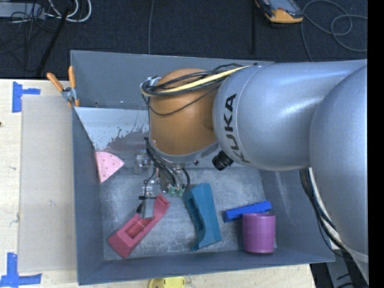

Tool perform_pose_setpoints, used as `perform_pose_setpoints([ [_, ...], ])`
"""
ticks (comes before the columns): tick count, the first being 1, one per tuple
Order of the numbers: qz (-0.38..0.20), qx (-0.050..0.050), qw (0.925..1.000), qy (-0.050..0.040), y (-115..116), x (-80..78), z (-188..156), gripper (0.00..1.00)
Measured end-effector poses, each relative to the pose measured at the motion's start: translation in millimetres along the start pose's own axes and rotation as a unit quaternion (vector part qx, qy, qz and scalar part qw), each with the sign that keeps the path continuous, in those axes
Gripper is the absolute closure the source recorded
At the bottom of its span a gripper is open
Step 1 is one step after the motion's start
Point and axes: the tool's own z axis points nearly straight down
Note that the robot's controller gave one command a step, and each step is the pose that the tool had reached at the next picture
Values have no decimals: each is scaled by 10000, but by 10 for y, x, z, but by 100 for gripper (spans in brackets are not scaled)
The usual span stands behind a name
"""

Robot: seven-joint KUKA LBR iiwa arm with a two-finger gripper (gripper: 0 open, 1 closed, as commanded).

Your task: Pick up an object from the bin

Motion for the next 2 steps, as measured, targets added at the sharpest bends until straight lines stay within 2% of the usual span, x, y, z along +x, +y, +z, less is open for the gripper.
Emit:
perform_pose_setpoints([
  [1, 25, -7, 10000, -38, -12, -18, -48, 0],
  [2, -1059, -11, 9944, -72, -193, 95, 462, 0],
])
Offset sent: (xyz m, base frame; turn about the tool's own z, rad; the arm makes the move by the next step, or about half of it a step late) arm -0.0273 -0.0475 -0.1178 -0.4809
